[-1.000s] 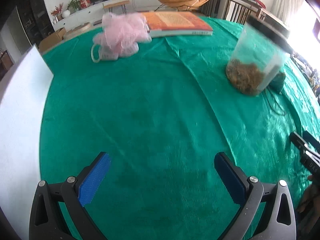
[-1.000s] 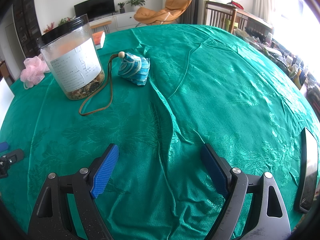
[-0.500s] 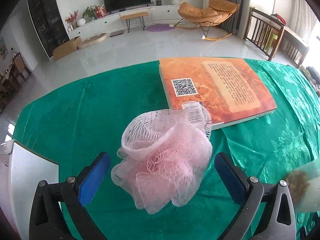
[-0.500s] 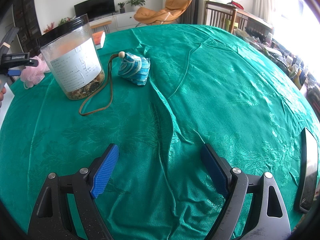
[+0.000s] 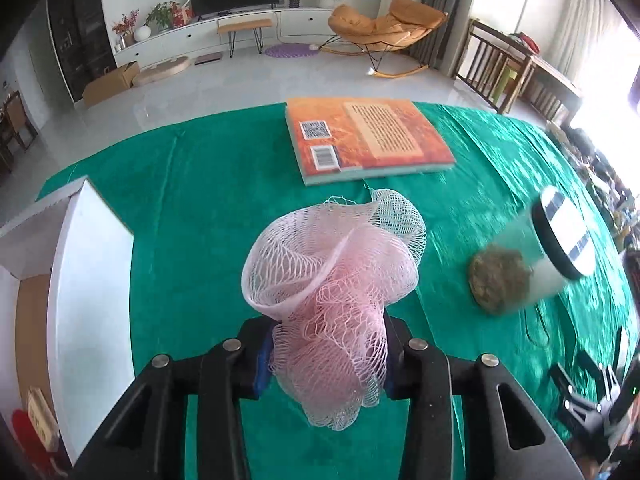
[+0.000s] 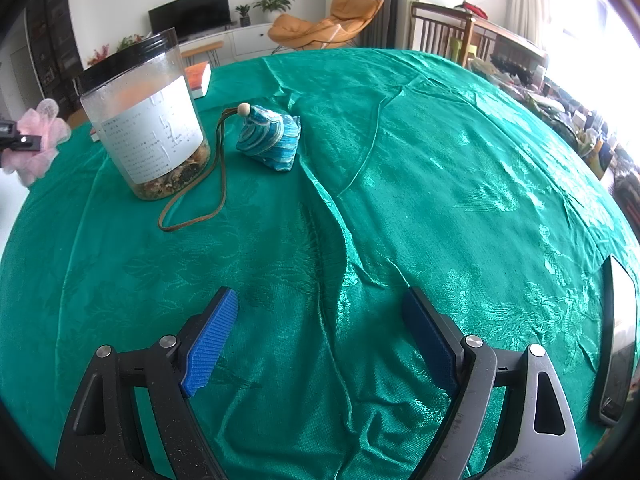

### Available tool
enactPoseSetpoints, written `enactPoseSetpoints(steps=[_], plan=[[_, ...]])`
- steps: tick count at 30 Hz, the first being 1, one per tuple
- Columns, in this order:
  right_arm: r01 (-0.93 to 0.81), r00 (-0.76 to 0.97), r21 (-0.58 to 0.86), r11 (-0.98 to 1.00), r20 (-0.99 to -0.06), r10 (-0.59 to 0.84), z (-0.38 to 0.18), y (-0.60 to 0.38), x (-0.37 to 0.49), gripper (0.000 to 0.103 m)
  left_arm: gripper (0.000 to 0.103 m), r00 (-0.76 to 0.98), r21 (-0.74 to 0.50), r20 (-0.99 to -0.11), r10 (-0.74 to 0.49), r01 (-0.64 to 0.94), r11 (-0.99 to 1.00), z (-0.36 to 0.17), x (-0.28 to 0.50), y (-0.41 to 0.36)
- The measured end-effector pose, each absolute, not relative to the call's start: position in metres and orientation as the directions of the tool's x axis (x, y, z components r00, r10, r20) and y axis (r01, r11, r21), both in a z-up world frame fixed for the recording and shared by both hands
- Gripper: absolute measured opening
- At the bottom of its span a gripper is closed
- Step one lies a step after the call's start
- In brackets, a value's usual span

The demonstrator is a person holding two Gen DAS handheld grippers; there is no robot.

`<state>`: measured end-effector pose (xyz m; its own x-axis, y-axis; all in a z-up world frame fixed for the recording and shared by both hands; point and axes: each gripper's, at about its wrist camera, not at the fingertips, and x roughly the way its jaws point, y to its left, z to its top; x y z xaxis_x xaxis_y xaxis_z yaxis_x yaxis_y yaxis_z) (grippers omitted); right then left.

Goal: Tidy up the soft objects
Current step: 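Grasp the pink mesh sponge with the left gripper, then lift the pink sponge with the left gripper while the right gripper grasps the blue teardrop pouch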

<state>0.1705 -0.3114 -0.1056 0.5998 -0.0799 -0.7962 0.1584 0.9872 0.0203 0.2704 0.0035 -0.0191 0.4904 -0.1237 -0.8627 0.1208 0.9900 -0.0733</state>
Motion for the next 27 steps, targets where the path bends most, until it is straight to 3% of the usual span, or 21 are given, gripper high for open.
enactPoseSetpoints(steps=[2,4,5,11,14,27], plan=[[0.158,0.6,0.021,0.987,-0.796,-0.08,-0.106,-0.311,0.17,0.087,0.055,0.484,-0.064,-0.867,-0.119,0.129,0.99,-0.028,0.238,-0.007],[0.158,0.6,0.021,0.987,-0.796,-0.08,-0.105,-0.311,0.17,0.087,0.09,0.485,-0.072,-0.866,-0.126,0.13,0.989,-0.044,0.22,-0.017],[0.158,0.6,0.021,0.987,-0.796,-0.08,-0.105,-0.311,0.17,0.087,0.092,0.495,-0.074,-0.859,-0.13,0.132,0.989,-0.053,0.216,-0.021],[0.158,0.6,0.022,0.987,-0.796,-0.079,-0.105,-0.311,0.17,0.087,0.093,0.479,-0.029,-0.874,-0.08,0.112,0.993,-0.105,0.217,-0.027],[0.158,0.6,0.022,0.987,-0.796,-0.079,-0.105,-0.311,0.17,0.087,0.103,0.536,0.001,-0.842,-0.062,0.116,0.993,-0.11,0.209,-0.028],[0.159,0.6,0.023,0.987,-0.796,-0.078,-0.105,-0.31,0.17,0.087,0.103,0.573,-0.007,-0.817,-0.058,0.092,0.996,-0.111,0.2,-0.021]])
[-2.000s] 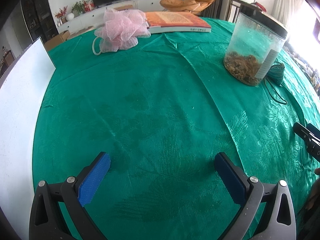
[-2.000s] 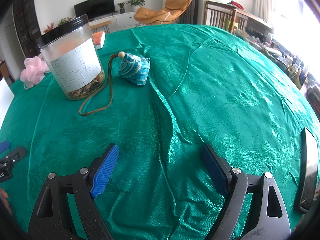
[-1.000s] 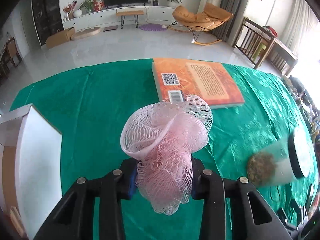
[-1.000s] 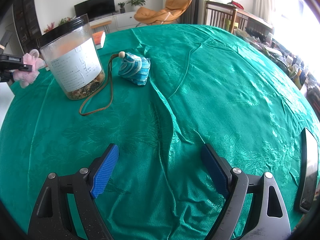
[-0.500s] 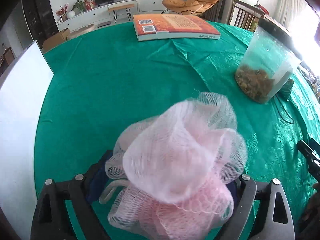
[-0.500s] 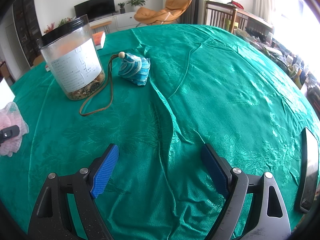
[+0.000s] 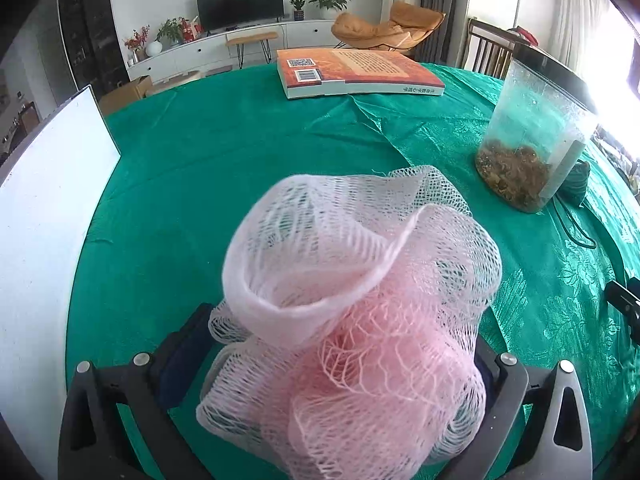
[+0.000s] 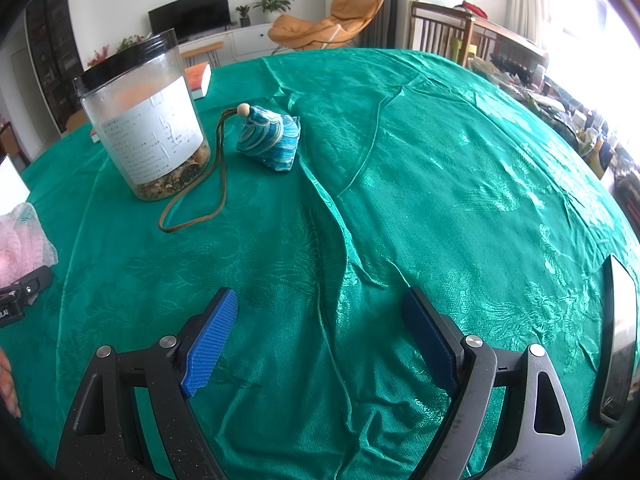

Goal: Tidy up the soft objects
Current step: 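Lift the pink sponge with the left gripper while the right gripper grasps the blue teardrop pouch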

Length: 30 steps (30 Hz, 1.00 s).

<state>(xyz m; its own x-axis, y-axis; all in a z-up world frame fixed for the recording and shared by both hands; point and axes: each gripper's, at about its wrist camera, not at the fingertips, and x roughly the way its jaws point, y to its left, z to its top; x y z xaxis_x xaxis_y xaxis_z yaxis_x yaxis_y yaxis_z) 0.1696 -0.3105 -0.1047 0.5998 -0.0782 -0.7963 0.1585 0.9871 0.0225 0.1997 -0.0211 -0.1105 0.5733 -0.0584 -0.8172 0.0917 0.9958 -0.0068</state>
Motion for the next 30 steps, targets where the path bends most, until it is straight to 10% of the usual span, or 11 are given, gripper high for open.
enactPoseSetpoints(steps=[30], plan=[[-0.104,0.6,0.102,0.989,-0.787,0.145,-0.079,-0.324,0.27,0.083,0.103,0.488,-0.031,-0.868,-0.095,0.138,0.99,-0.095,0.197,-0.016]])
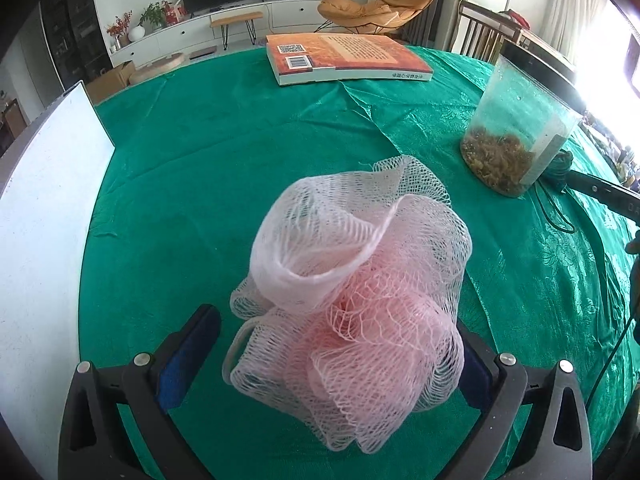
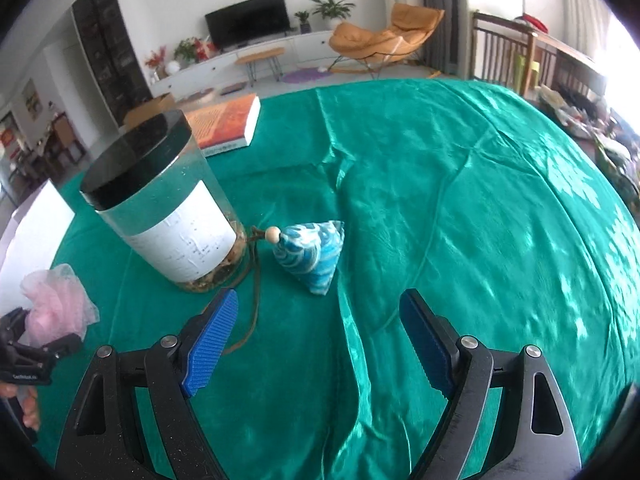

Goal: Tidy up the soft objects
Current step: 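Lift the pink sponge with the left gripper while the right gripper grasps the blue teardrop pouch, then carry the pink sponge and blue pouch into the white box and release both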

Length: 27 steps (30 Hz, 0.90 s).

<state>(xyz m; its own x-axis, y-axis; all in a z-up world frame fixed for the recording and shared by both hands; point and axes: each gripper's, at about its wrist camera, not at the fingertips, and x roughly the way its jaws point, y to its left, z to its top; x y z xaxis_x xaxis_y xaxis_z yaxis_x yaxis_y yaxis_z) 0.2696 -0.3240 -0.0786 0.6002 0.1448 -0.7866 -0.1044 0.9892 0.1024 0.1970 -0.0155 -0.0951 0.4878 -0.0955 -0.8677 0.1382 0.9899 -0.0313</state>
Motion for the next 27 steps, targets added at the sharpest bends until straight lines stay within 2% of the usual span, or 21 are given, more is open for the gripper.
enactPoseSetpoints(steps=[2,3,4,5,6,9,14,19,22,27], plan=[[-0.14,0.6,0.087,0.986,-0.785,0.154,-0.086,-0.317,0.287,0.083,0.101,0.481,-0.028,-0.872,-0.093,0.142,0.989,-0.097,0.2,-0.018],[-0.152,0.6,0.087,0.985,-0.784,0.162,-0.089,-0.314,0.293,0.083,0.092,0.471,-0.028,-0.877,-0.095,0.146,0.989,-0.1,0.204,-0.021],[-0.166,0.596,0.088,0.982,-0.784,0.171,-0.092,-0.312,0.299,0.077,0.076,0.47,-0.015,-0.879,-0.083,0.148,0.989,-0.101,0.205,-0.022],[-0.177,0.58,0.096,0.98,-0.794,0.182,-0.096,-0.31,0.304,0.059,0.062,0.494,0.004,-0.866,-0.074,0.155,0.988,-0.097,0.203,-0.024],[-0.17,0.574,0.111,0.979,-0.796,0.19,-0.097,-0.312,0.307,0.045,0.032,0.494,-0.025,-0.863,-0.105,0.166,0.986,-0.094,0.203,-0.023],[-0.142,0.604,0.126,0.982,-0.775,0.187,-0.082,-0.318,0.309,0.044,0.031,0.518,-0.125,-0.836,-0.182,0.143,0.982,-0.077,0.206,-0.012],[-0.087,0.685,0.11,0.99,-0.715,0.14,-0.016,-0.325,0.307,0.044,0.031,0.583,-0.252,-0.764,-0.277,0.126,0.959,-0.024,0.207,0.006],[-0.174,0.741,0.091,0.981,-0.644,0.191,0.063,-0.287,0.279,0.044,0.031,0.645,-0.326,-0.686,-0.337,0.142,0.935,0.034,0.178,0.045],[-0.295,0.729,0.081,0.952,-0.625,0.279,0.091,-0.227,0.253,0.045,0.031,0.676,-0.302,-0.674,-0.298,0.116,0.946,0.057,0.143,0.09],[-0.543,0.577,0.222,0.81,-0.602,0.552,0.106,-0.099,0.2,0.045,0.033,0.682,-0.179,-0.724,-0.103,-0.042,0.983,0.062,0.074,0.189]])
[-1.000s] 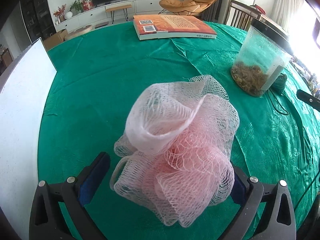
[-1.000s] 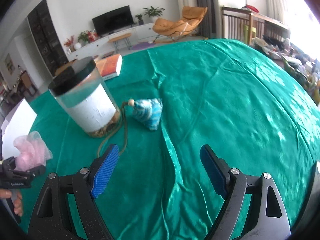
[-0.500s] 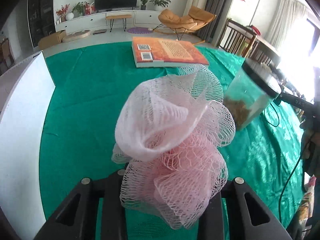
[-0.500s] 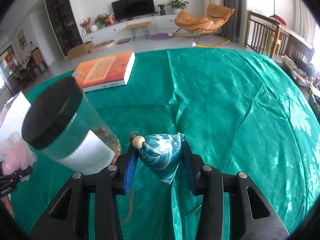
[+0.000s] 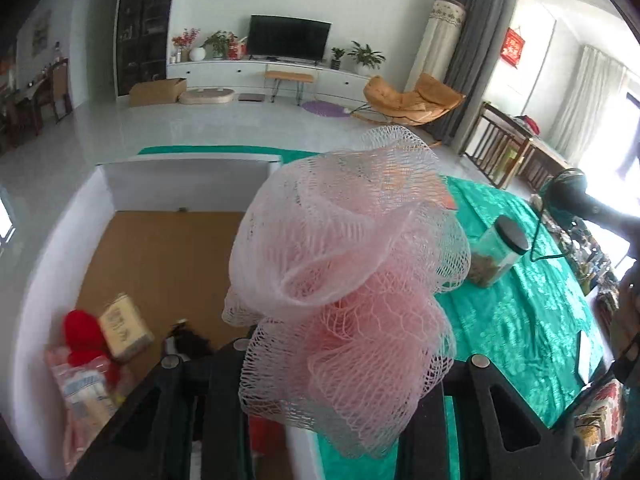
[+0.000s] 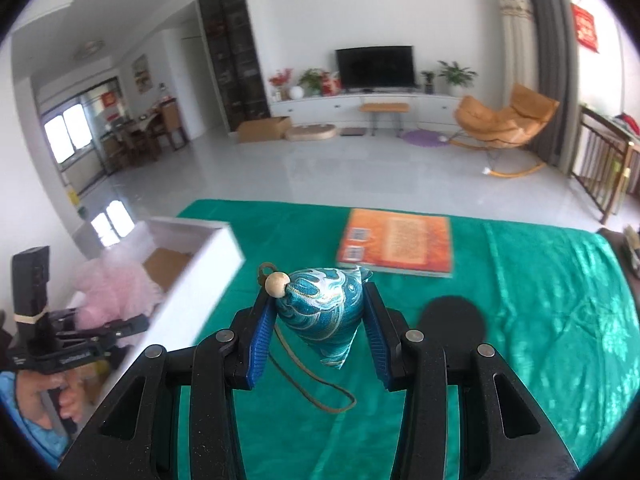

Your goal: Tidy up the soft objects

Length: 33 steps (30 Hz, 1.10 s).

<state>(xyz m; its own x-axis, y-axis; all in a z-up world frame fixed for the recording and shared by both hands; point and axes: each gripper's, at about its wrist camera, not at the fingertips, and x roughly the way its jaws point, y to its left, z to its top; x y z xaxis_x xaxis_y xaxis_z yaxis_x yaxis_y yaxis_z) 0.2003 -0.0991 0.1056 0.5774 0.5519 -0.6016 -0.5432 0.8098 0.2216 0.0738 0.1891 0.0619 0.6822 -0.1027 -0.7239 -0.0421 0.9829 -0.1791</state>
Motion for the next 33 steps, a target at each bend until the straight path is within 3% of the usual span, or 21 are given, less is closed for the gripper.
enactPoseSetpoints(steps=[2,4,6,8,9,10,15,18,33], plan=[[-0.634,0.474,0.277,0.722,-0.598,0.646,0.104,-0.043,0.174,0.045,0.041,0.663,-0.103,-0.748,0.003,-0.121,0.987,0.056,0.046,0.225],[-0.699,0.37,0.312,0.644,-0.612,0.699,0.095,0.009,0.148,0.045,0.071,0.637,-0.057,-0.766,0.083,-0.197,0.979,0.045,0.023,0.255],[-0.735,0.256,0.354,0.578,-0.645,0.72,0.079,0.054,0.124,0.046,0.084,0.618,-0.036,-0.774,0.137,-0.26,0.965,0.035,0.005,0.277],[-0.739,0.15,0.394,0.546,-0.694,0.704,0.057,0.092,0.109,0.052,0.085,0.597,-0.008,-0.78,0.186,-0.307,0.952,0.025,-0.009,0.288],[-0.74,0.099,0.411,0.532,-0.715,0.692,0.046,0.106,0.106,0.064,0.086,0.582,0.014,-0.785,0.214,-0.329,0.944,0.021,-0.011,0.29],[-0.745,0.073,0.414,0.523,-0.729,0.681,0.037,0.117,0.101,0.069,0.086,0.571,0.036,-0.786,0.239,-0.344,0.938,0.019,-0.014,0.29],[-0.767,0.133,0.314,0.56,-0.776,0.617,0.029,0.123,0.097,0.069,0.094,0.555,0.166,-0.722,0.414,-0.442,0.881,0.028,-0.027,0.274],[-0.767,0.189,0.265,0.584,-0.776,0.602,0.036,0.114,0.1,0.073,0.096,0.564,0.183,-0.668,0.485,-0.508,0.842,0.039,-0.034,0.261],[-0.752,0.24,0.214,0.623,-0.792,0.562,0.044,0.105,0.088,0.073,0.096,0.579,0.183,-0.642,0.503,-0.521,0.834,0.068,-0.05,0.238]])
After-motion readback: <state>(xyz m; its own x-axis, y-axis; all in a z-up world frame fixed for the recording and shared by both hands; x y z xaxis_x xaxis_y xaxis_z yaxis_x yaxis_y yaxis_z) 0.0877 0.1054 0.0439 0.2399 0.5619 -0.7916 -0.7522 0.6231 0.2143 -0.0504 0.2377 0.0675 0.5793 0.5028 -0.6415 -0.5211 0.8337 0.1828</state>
